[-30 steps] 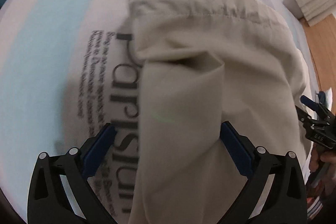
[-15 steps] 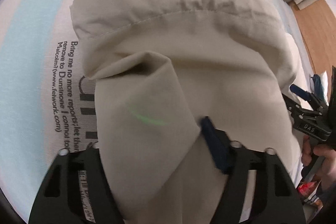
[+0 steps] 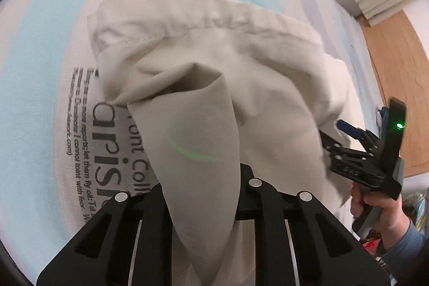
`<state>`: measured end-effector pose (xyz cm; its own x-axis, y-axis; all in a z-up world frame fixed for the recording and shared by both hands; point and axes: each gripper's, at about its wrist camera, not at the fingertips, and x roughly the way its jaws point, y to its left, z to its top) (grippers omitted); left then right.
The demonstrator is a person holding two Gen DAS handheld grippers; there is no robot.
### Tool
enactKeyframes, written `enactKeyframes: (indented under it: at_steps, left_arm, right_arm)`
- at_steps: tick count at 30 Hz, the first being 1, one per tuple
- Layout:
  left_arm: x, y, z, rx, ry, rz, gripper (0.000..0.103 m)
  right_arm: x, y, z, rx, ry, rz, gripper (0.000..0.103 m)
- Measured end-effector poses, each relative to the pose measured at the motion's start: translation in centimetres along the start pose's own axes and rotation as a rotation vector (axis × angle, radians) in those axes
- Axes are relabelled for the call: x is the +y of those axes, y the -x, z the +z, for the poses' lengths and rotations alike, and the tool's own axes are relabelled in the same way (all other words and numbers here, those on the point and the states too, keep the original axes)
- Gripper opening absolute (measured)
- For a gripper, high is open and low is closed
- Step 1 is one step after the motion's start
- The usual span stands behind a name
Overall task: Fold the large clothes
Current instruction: 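Grasp the folded jacket with the left tool and lift it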
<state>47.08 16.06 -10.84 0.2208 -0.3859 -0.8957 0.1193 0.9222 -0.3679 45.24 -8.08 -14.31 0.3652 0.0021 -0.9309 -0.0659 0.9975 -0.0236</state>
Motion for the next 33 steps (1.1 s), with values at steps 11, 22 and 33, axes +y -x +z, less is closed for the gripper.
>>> enactKeyframes:
  at_steps: [11, 22, 33]
  left_arm:
    - [-7.6, 3.3, -0.7, -0.056, 0.019, 0.035, 0.015]
    - [-17.3, 3.7, 0.2, -0.104, -0.009, 0.093, 0.015]
    - [-31.7, 0.9, 0.4, -0.161, -0.025, 0.321, 0.015]
  right_arm:
    - [-3.0, 5.3, -1.7, -0.064, -0.022, -0.012, 0.089]
    - [-11.8, 8.9, -4.1, -0.099, -0.075, -0.027, 0.089]
    - [-21.2, 10.3, -4.4, -0.120, -0.039, 0.025, 0.089]
